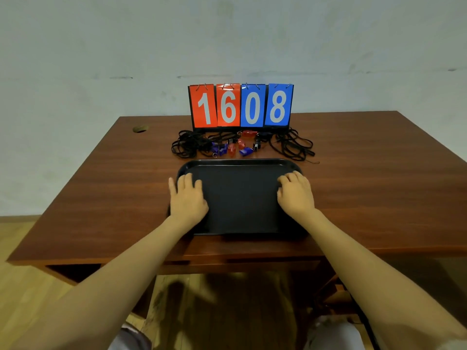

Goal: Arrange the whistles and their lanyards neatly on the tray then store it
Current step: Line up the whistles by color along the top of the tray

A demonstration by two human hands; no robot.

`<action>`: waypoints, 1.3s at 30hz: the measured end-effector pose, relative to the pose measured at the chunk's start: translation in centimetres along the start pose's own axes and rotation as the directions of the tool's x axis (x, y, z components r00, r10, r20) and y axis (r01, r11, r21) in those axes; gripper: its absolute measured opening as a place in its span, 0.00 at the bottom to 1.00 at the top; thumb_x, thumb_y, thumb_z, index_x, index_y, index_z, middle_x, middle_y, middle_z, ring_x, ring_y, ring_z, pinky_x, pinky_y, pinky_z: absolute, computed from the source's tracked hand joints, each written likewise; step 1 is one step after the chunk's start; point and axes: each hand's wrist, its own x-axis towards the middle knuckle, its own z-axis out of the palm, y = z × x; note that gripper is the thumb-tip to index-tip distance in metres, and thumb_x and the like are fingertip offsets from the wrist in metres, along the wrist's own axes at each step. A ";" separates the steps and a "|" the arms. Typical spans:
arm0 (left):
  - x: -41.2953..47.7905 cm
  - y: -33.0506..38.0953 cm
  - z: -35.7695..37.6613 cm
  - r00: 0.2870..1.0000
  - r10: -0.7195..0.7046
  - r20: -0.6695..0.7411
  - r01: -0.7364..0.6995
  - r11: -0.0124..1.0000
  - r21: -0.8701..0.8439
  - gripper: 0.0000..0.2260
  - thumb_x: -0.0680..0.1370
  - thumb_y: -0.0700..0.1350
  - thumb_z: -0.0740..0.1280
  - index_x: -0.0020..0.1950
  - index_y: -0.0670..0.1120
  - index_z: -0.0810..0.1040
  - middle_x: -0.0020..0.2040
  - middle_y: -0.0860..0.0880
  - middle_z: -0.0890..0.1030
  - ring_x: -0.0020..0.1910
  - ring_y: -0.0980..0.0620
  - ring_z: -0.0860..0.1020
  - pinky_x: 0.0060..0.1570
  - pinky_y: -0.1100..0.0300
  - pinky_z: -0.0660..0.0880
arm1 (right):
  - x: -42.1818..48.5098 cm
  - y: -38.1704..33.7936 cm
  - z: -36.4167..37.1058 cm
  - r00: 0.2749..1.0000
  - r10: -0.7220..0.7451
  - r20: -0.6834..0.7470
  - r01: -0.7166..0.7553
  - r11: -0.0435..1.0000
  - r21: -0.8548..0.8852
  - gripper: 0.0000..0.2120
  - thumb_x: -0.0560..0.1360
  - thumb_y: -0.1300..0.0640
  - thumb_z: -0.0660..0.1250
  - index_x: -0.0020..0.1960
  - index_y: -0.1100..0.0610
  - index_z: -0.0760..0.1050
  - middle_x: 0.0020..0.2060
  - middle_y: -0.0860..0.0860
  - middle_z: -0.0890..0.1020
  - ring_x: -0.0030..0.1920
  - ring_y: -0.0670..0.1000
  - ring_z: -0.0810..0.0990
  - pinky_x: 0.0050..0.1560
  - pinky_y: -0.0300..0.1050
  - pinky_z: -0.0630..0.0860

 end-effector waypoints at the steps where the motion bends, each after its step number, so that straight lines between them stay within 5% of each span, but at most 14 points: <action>1: 1.0 0.4 -0.5 0.999 0.038 -0.003 -0.038 0.999 -0.003 0.22 0.78 0.45 0.59 0.71 0.42 0.65 0.73 0.40 0.62 0.74 0.41 0.58 0.73 0.43 0.49 | 0.7 -0.6 -0.2 0.999 -0.042 -0.028 0.043 0.999 0.018 0.17 0.79 0.57 0.58 0.67 0.59 0.71 0.65 0.55 0.74 0.69 0.56 0.66 0.70 0.49 0.61; 5: 5.4 2.2 -1.6 0.989 0.146 0.025 -0.146 0.989 -0.030 0.18 0.79 0.44 0.57 0.69 0.41 0.69 0.67 0.42 0.70 0.67 0.42 0.68 0.67 0.50 0.64 | 4.4 -2.9 -0.7 0.990 -0.138 0.013 0.136 0.987 0.082 0.18 0.79 0.58 0.58 0.67 0.60 0.70 0.64 0.55 0.74 0.67 0.55 0.68 0.67 0.48 0.66; 12: 13.1 3.8 -0.7 0.990 0.139 0.015 -0.136 0.980 -0.149 0.18 0.79 0.42 0.58 0.69 0.42 0.68 0.65 0.42 0.71 0.63 0.41 0.70 0.60 0.48 0.71 | 11.9 -5.2 0.3 0.973 -0.203 0.109 0.194 0.977 0.089 0.24 0.78 0.59 0.60 0.73 0.58 0.62 0.68 0.56 0.69 0.70 0.55 0.64 0.69 0.49 0.66; 18: 17.7 3.6 0.8 0.995 0.099 0.018 -0.096 0.986 -0.137 0.19 0.80 0.45 0.59 0.70 0.44 0.66 0.65 0.42 0.70 0.64 0.41 0.69 0.59 0.49 0.70 | 16.5 -6.7 2.1 0.983 -0.160 0.091 0.151 0.983 0.101 0.22 0.79 0.54 0.60 0.71 0.57 0.63 0.66 0.56 0.69 0.67 0.56 0.67 0.61 0.50 0.74; 31: 19.6 3.5 1.9 0.996 -0.088 0.011 0.089 0.995 -0.053 0.20 0.80 0.54 0.59 0.66 0.44 0.71 0.67 0.42 0.69 0.69 0.41 0.62 0.66 0.47 0.62 | 16.8 -6.7 4.0 0.989 -0.120 0.087 0.110 0.987 0.115 0.17 0.81 0.55 0.58 0.68 0.60 0.67 0.64 0.57 0.71 0.65 0.57 0.70 0.62 0.49 0.73; 35: 18.1 3.0 0.9 0.992 -0.026 -0.125 0.031 0.999 0.035 0.18 0.80 0.53 0.59 0.63 0.43 0.74 0.67 0.42 0.66 0.69 0.42 0.62 0.68 0.48 0.60 | 16.5 -7.0 3.7 0.988 -0.104 0.118 0.090 0.989 0.118 0.17 0.80 0.58 0.59 0.68 0.59 0.66 0.65 0.58 0.70 0.68 0.60 0.68 0.62 0.50 0.73; 39: 16.9 2.3 -0.8 0.977 0.081 -0.199 -0.066 0.994 0.081 0.15 0.81 0.50 0.58 0.64 0.44 0.74 0.63 0.45 0.72 0.65 0.44 0.66 0.67 0.49 0.59 | 15.8 -6.4 2.5 0.998 -0.010 0.059 -0.003 0.978 0.210 0.13 0.77 0.60 0.61 0.61 0.60 0.70 0.58 0.57 0.73 0.56 0.55 0.75 0.55 0.47 0.76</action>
